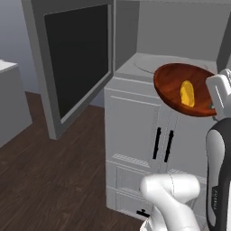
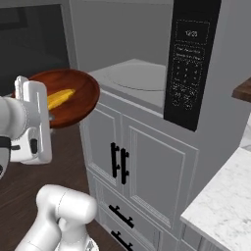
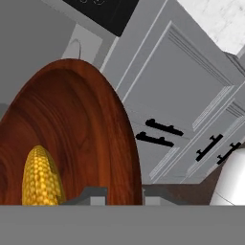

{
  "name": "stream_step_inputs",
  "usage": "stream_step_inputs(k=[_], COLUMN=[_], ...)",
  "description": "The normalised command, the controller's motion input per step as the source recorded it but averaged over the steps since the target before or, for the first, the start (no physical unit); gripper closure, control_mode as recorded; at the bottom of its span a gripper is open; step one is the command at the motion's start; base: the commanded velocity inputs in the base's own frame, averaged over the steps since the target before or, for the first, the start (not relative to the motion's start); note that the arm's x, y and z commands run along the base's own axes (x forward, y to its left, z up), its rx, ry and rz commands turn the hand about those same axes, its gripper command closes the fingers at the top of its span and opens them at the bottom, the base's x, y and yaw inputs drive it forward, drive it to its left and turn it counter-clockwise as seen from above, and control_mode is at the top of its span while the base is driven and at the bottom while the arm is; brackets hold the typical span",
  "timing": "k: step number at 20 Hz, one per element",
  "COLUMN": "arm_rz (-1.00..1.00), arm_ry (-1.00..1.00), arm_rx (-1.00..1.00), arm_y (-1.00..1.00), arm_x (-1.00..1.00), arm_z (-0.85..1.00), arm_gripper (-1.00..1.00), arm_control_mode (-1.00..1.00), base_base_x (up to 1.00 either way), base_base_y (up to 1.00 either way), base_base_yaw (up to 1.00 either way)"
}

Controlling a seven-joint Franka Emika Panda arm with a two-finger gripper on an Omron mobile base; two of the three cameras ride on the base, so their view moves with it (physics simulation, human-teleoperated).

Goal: Pick the corn from the sink and place it in the bowl. Then pick the bowl and place it in the microwave. Then close the microwave door and press the start button.

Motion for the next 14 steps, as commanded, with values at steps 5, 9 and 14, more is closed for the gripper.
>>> stream_step_inputs(k=[5,9,14], arm_rz=[0.00,0.00,-0.06], arm_ry=[0.00,0.00,0.00], arm_rx=[0.00,0.00,0.00], arm_y=[0.00,0.00,0.00], arm_x=[0.00,0.00,0.10], arm_z=[0.00,0.05,0.25], arm_gripper=[1.00,1.00,1.00], arm_control_mode=[1.00,-1.00,-1.00], base_base_x=[0.18,0.03,0.00], base_base_y=[-0.04,-0.01,0.00], base_base_yaw=[0.01,0.00,0.00])
